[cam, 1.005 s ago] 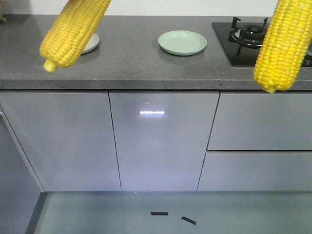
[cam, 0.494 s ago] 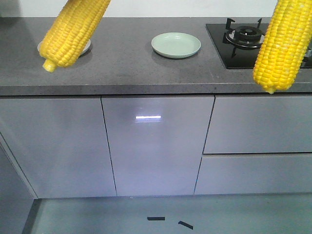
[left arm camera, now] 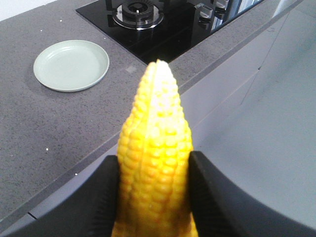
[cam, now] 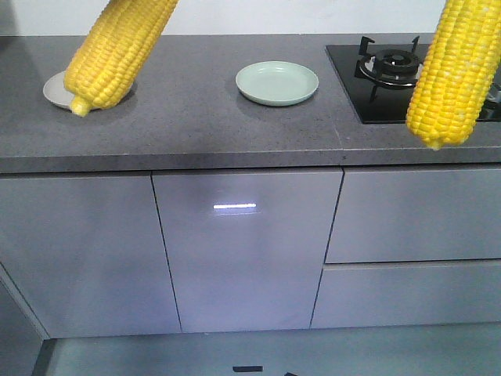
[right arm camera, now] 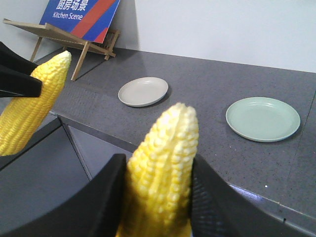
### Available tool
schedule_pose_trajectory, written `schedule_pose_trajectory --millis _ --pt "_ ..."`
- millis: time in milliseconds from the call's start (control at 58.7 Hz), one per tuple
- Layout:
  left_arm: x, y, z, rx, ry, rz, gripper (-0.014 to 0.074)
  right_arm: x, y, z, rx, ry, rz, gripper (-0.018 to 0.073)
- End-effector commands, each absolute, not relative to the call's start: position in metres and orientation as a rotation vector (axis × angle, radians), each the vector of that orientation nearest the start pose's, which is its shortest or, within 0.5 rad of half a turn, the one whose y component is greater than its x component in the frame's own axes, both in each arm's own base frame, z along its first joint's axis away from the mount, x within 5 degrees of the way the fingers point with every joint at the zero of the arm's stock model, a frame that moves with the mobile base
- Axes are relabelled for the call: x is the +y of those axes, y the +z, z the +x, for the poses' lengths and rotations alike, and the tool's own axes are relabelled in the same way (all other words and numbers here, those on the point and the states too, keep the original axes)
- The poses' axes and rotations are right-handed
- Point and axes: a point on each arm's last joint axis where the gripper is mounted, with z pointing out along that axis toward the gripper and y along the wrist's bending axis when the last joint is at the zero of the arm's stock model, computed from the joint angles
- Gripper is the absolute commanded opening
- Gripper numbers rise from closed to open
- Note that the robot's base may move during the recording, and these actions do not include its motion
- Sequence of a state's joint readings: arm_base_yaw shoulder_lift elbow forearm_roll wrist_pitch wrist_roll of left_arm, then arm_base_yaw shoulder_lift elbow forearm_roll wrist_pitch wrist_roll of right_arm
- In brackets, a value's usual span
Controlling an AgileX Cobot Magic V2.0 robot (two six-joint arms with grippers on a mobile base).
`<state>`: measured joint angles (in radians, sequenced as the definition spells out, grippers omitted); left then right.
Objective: Distribute corn equally
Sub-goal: 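Approach and align the base in front of the cream and green plates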
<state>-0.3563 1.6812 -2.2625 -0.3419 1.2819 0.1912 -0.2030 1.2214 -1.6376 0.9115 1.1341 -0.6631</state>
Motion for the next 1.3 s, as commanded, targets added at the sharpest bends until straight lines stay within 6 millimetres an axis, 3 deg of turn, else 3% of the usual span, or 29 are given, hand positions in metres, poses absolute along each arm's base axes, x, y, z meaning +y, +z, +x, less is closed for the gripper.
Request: schedule_pose_trajectory --millis 0,1278 --pt "-0.1359 0.5458 0.2743 1.975 -0.538 0.644 -0.0006 0.0232 0.532 0.2075 1.739 0.543 -0.437 -0.0005" --pt "-0.1359 0.5458 0.2743 1.975 -0.538 0.644 -0.0006 0.0232 0.532 0.2075 1.739 0.543 -0.437 -0.0005"
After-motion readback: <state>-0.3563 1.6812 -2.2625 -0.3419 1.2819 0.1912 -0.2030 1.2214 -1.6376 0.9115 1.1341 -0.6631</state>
